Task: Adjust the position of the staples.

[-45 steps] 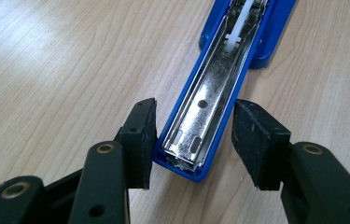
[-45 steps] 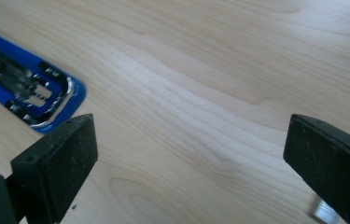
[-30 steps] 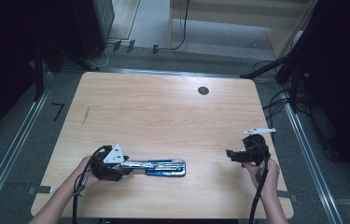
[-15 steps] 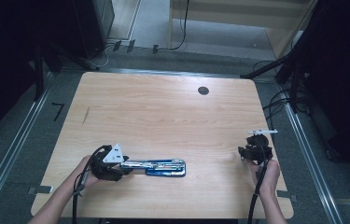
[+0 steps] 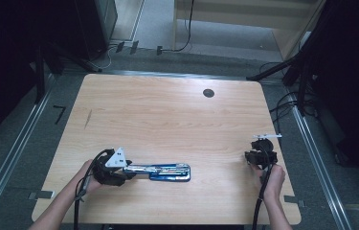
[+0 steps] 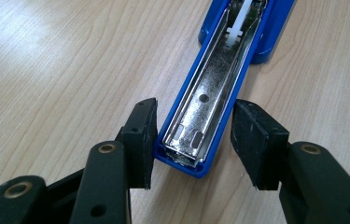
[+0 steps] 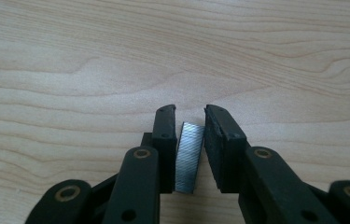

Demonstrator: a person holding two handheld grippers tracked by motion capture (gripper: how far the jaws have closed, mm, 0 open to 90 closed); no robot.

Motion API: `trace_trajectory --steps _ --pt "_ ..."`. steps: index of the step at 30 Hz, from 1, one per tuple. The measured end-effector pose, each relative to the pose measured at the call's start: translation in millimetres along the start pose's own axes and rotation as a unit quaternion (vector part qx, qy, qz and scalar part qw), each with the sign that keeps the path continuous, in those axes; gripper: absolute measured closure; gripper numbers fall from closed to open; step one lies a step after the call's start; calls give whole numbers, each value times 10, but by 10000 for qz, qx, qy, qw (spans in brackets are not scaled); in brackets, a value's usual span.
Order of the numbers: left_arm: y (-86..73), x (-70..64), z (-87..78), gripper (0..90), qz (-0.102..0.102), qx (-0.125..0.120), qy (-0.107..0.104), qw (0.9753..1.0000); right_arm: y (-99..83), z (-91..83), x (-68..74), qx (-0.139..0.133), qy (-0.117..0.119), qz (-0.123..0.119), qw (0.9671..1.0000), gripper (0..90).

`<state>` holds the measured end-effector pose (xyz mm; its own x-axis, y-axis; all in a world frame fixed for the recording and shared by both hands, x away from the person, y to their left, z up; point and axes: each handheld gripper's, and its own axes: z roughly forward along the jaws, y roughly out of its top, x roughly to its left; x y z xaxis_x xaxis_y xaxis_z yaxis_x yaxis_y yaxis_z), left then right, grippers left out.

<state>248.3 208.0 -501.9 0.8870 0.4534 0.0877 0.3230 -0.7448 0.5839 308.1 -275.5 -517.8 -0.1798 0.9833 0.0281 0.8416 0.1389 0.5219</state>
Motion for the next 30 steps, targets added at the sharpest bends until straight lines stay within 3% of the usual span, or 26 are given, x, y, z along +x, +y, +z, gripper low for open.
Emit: trace_trajectory --steps 11,18,23,30 --pt "2 1 0 528 10 21 2 10000 -23 22 -17 56 -21 -101 9999 792" --pt "1 -2 2 530 15 6 18 10000 14 -67 52 -84 106 -316 9994 793" --pt "1 0 2 531 25 11 11 10000 70 -183 246 -212 312 -639 9972 793" --pt "1 -1 -2 532 45 24 13 10000 105 -311 617 -284 614 -1249 9899 793"
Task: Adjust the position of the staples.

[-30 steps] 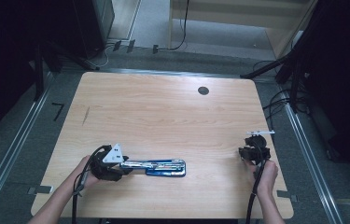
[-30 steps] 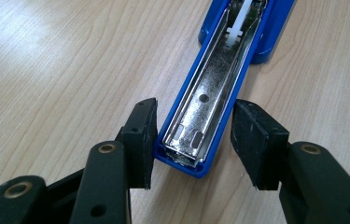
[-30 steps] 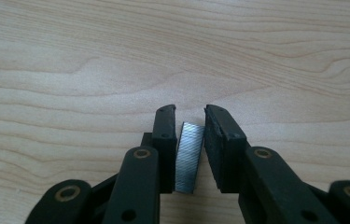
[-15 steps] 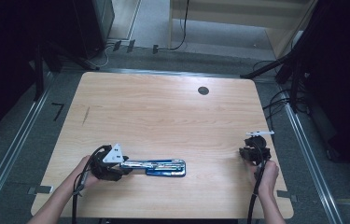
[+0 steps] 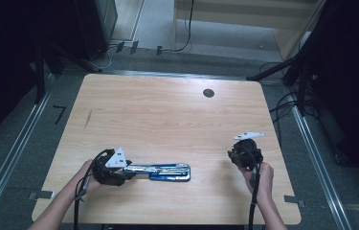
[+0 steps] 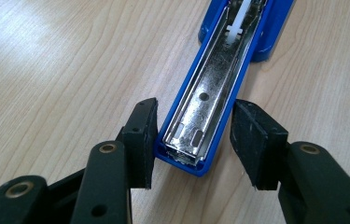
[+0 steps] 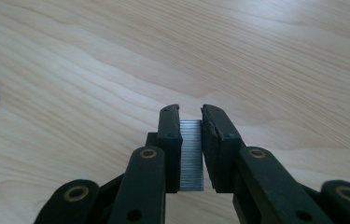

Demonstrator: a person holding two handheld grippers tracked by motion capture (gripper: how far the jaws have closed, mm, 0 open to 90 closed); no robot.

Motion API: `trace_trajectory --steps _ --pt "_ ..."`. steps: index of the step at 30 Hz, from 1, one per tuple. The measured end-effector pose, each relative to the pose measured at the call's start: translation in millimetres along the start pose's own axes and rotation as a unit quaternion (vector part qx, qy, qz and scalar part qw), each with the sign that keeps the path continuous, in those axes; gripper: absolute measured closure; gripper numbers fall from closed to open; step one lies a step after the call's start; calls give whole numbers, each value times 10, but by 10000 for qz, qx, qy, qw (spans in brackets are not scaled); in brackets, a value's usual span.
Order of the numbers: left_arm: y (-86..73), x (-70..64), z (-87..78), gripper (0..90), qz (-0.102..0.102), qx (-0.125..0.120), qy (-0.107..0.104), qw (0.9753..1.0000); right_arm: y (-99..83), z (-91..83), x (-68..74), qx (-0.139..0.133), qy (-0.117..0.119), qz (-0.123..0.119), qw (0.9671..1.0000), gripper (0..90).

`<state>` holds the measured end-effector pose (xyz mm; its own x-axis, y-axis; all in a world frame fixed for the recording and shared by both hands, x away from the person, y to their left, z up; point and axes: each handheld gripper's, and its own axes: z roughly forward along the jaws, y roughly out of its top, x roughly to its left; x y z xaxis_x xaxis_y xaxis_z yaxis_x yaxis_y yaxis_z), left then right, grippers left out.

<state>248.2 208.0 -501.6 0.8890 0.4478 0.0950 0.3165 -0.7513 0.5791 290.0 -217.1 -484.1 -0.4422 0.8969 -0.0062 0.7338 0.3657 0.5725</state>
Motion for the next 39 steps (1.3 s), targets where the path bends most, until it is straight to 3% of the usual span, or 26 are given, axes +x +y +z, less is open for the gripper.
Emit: trace_trajectory --steps 7,18,22,30,39 --pt "-2 -3 -2 534 -1 1 6 10000 62 -27 263 -47 375 -403 9985 793" --pt "1 -4 -3 535 26 24 16 10000 24 60 592 244 754 -877 9930 793" --pt "0 -6 -5 536 32 28 25 10000 0 114 668 377 827 -1008 9907 793" --pt "0 -6 -2 536 17 11 16 10000 -44 216 822 568 1058 -1441 9822 792" --pt "-1 -5 -3 536 20 16 17 10000 -70 270 875 742 1041 -1529 9799 785"
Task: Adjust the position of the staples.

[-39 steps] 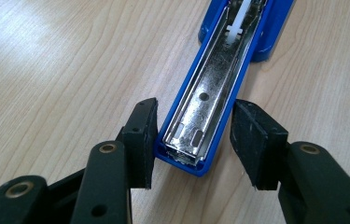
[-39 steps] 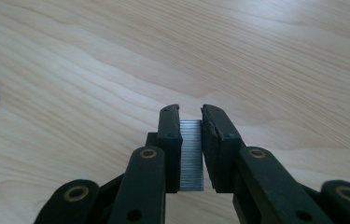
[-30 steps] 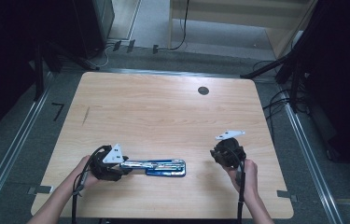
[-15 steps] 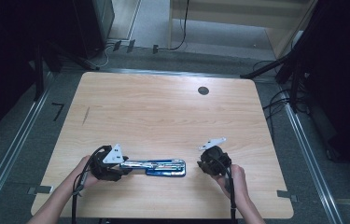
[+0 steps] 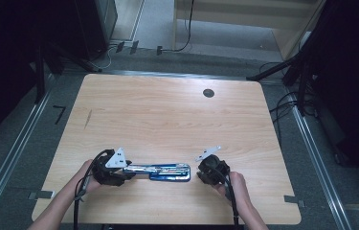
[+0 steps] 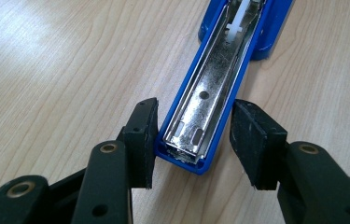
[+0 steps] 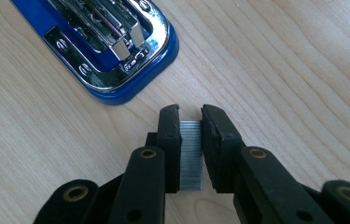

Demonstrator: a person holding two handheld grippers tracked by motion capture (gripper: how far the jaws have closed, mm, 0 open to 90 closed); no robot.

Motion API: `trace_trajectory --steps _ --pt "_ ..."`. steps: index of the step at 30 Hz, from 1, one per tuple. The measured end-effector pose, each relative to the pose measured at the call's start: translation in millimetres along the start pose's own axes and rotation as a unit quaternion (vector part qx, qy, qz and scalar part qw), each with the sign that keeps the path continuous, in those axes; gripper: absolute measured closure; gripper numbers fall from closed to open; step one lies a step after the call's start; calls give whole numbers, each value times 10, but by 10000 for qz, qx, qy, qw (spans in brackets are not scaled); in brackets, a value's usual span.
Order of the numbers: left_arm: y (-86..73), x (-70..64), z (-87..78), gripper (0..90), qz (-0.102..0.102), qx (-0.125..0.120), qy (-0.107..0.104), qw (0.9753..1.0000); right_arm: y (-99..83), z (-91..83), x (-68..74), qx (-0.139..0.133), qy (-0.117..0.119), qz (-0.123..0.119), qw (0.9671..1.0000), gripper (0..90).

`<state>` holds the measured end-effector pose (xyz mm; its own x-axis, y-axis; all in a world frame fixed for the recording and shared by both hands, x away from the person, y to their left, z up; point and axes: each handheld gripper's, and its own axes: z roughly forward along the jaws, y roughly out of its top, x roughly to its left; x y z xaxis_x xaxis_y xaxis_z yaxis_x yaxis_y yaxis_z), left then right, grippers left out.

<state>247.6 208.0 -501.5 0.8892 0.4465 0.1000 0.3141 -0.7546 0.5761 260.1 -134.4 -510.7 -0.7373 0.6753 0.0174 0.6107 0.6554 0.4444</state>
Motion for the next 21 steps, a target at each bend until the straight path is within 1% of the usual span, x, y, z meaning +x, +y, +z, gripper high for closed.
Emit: trace_trajectory --steps 3,6,8,11,12,14,21 --pt "0 0 1 536 -2 -6 -4 10000 4 -5 -3 -13 21 13 10000 752" --pt "0 0 1 536 0 -5 -3 10000 14 -29 -20 -98 68 135 9998 729" --pt "0 0 1 536 2 -4 -4 10000 22 -39 -25 -180 73 258 9995 729" --pt "0 2 -1 537 17 10 -3 10000 31 -46 -33 -195 1 460 9987 730" --pt "0 -1 0 536 0 1 -1 10000 31 -40 -36 -179 20 535 9984 731" --pt "0 2 -1 537 19 9 -4 10000 31 -30 -36 -136 4 586 9982 732" --pt "1 7 3 536 6 -2 -19 10000 41 8 -23 -61 -21 637 9979 756"
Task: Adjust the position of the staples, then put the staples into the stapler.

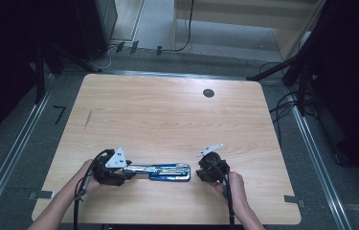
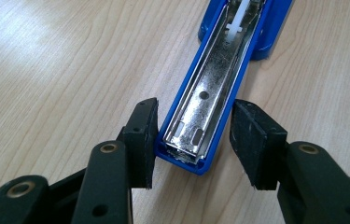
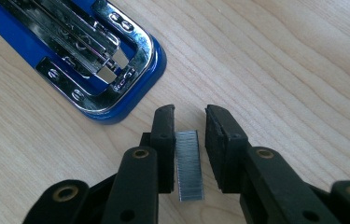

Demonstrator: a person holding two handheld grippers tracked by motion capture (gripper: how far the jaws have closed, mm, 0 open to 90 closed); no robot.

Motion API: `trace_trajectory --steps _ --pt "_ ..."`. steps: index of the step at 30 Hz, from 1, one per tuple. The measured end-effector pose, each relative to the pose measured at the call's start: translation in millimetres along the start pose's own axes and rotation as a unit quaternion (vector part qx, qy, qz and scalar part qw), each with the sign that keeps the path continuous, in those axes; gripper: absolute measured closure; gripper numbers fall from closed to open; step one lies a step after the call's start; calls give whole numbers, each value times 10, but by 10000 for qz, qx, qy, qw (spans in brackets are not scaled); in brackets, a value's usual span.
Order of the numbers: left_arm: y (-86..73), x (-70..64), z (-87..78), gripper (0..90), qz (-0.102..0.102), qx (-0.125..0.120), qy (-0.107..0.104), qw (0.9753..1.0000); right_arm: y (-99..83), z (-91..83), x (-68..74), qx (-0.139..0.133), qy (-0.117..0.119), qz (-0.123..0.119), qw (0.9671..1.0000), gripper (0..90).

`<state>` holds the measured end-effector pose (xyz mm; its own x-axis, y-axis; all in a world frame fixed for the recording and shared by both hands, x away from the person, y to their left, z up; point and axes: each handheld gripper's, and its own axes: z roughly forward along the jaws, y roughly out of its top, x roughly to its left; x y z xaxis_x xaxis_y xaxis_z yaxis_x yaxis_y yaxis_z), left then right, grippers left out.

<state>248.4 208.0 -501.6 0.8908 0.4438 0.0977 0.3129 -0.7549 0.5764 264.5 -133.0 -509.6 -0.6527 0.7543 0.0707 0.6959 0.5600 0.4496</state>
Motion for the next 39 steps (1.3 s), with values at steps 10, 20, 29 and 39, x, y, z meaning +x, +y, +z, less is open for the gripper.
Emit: trace_trajectory --steps 10,20,29,39 --pt "3 6 3 535 29 27 -8 10000 1 -1 -14 -1 19 -26 10000 795" --pt "5 10 12 534 22 20 -35 10000 9 -105 -48 -201 97 -100 9997 795" --pt "0 5 7 535 35 18 -6 10000 37 -179 -54 -324 142 -291 9990 795" --pt "-7 9 2 539 54 13 -15 10000 64 -216 -61 -373 263 -450 9979 795"
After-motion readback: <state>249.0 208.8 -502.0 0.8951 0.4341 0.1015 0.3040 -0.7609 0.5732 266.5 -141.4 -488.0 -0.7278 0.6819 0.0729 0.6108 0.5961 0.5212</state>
